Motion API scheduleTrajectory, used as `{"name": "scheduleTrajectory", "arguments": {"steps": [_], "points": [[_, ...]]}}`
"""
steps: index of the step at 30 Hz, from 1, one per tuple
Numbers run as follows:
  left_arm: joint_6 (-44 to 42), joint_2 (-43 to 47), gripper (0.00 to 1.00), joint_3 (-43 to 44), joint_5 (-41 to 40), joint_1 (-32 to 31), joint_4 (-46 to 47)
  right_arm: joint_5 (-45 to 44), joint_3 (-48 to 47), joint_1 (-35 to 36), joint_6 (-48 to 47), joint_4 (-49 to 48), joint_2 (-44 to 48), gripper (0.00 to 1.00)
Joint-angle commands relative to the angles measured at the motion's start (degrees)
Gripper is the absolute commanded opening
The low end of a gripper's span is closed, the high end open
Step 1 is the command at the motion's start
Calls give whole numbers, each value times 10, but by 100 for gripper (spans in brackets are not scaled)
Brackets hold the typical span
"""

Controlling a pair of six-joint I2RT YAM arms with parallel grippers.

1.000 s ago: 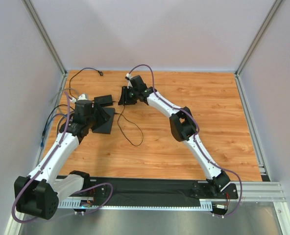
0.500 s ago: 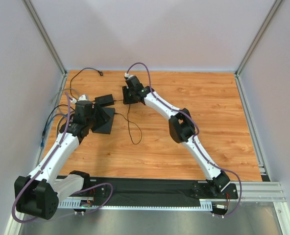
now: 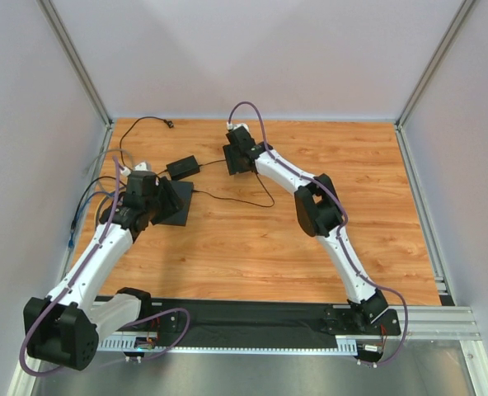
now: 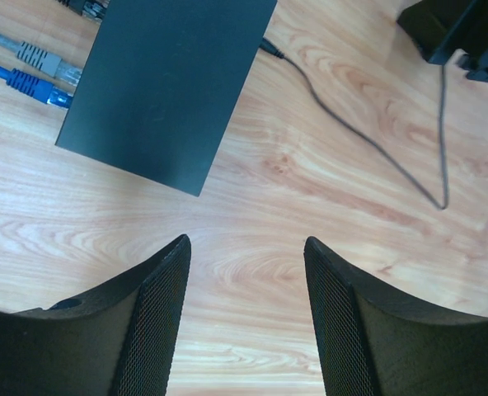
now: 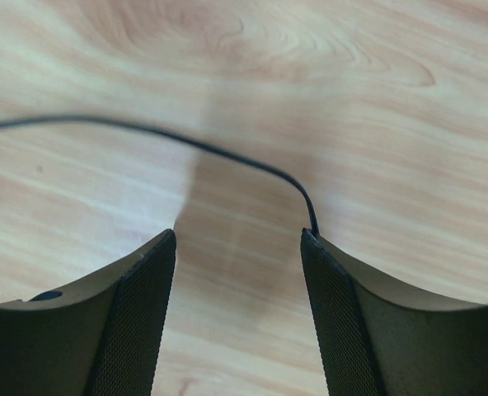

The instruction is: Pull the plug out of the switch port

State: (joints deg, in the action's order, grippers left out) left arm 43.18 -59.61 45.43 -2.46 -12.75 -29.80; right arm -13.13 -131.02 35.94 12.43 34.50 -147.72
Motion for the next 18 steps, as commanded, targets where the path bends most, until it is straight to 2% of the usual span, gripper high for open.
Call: {"name": "scheduleTrajectory", "arguments": {"steps": [1, 7, 9, 12, 17, 18], "points": [[-50, -25, 65, 45, 5, 2, -23, 30, 44, 14, -21, -62, 85, 65], [-109, -119, 65, 126, 13, 2, -101, 110, 139, 16, -2, -101, 178, 67], [-112, -124, 65, 135, 10, 2, -113, 122, 200, 17, 2, -136, 217, 68], [-122, -131, 66, 141, 4, 2, -119, 201, 279, 18, 12, -198, 258, 69], [-144, -146, 66, 143, -16, 2, -114, 305, 288, 18, 19, -216, 240, 70], [-145, -149, 66, 143, -23, 2, -114, 351, 283, 18, 20, -225, 221, 70]]}}
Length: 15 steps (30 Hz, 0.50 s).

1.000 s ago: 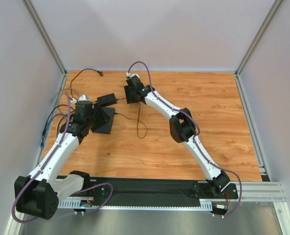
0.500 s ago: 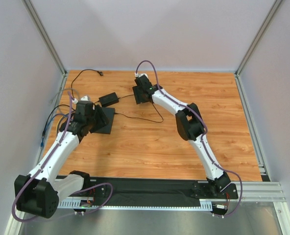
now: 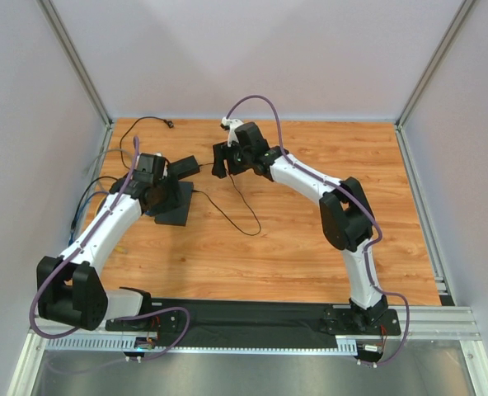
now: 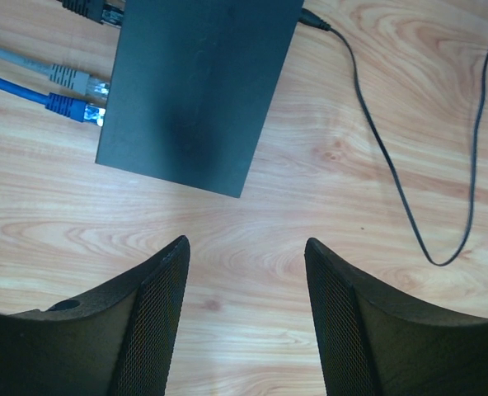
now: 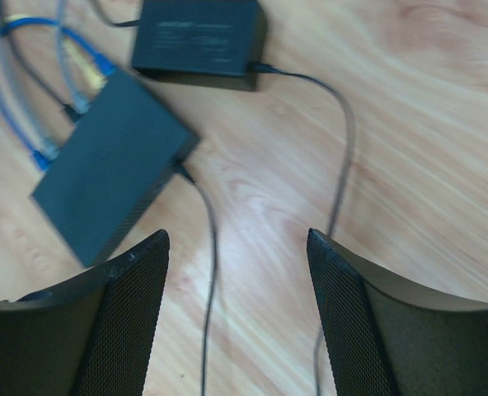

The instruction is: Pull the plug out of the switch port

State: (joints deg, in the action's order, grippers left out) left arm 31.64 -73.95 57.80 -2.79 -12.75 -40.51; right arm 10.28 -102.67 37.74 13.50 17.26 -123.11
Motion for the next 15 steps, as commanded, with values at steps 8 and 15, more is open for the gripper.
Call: {"name": "scheduleTrajectory", "arguments": {"steps": [8, 15], "points": [[-5, -45, 65, -5, -126, -11, 36, 235, -98, -4, 60, -59, -130, 71], [5, -116, 65, 49, -259, -62, -5, 297, -118, -18, 111, -102, -162, 70]]}}
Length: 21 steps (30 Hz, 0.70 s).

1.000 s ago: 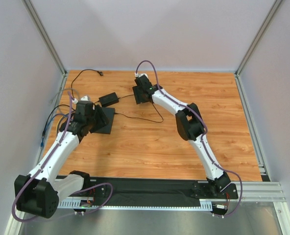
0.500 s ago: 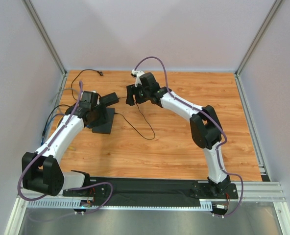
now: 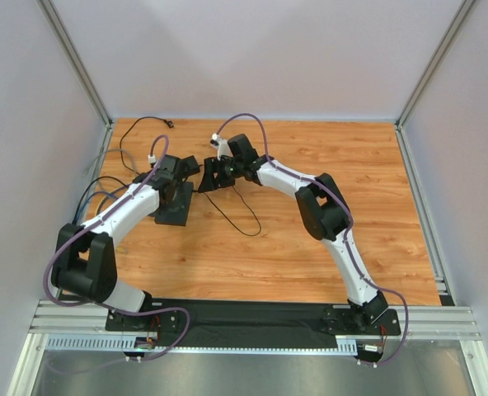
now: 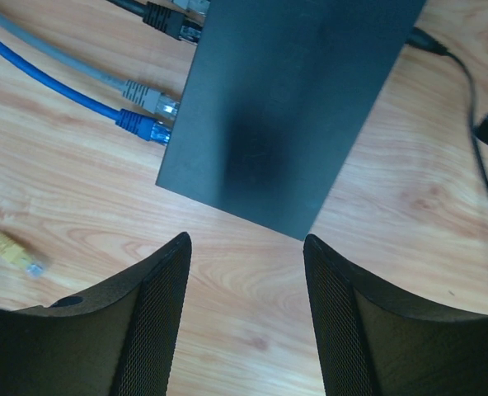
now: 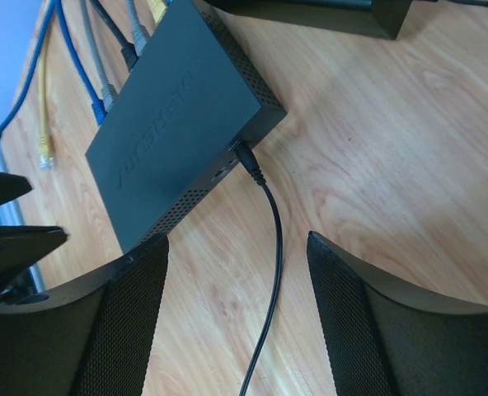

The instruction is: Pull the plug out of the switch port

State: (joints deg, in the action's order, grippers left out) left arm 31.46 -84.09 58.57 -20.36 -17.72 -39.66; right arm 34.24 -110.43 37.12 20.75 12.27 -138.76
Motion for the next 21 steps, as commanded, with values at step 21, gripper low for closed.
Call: {"name": "scheduleTrajectory", "arguments": {"steps": [21], "points": [[-47, -196, 65, 158, -124, -47, -9, 101, -126, -25, 119, -77, -107, 51]]}}
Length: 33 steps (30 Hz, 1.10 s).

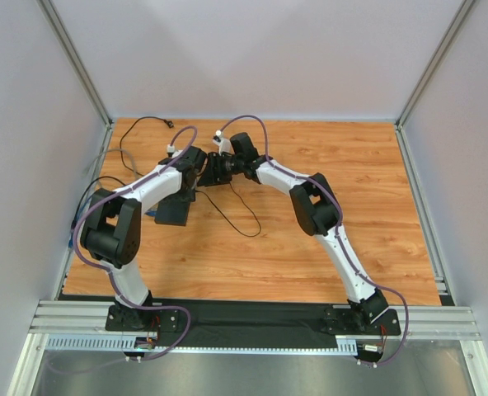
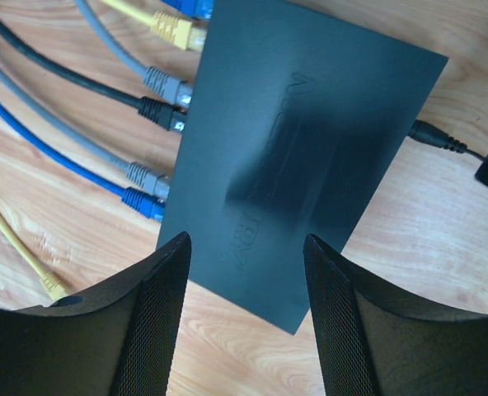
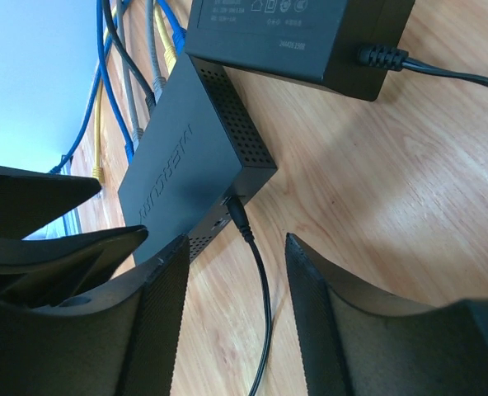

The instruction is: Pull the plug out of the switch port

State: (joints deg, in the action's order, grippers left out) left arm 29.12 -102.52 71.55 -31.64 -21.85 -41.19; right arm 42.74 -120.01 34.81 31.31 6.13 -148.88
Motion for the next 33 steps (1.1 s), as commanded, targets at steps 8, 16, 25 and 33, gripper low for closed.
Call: {"name": "scheduleTrajectory", "arguments": {"steps": [8, 16, 25, 33], "points": [[-25, -26, 66, 32, 9, -9, 25, 30, -66, -4, 29, -8, -40, 41], [-18, -12, 66, 17, 30, -9, 46, 27, -72, -3, 31, 0, -48, 36], [-16, -28, 66, 18, 34, -11, 50, 31, -85, -3, 33, 20, -58, 36], [-12, -44, 66, 19, 41, -10, 54, 32, -88, -1, 29, 29, -62, 36]]}}
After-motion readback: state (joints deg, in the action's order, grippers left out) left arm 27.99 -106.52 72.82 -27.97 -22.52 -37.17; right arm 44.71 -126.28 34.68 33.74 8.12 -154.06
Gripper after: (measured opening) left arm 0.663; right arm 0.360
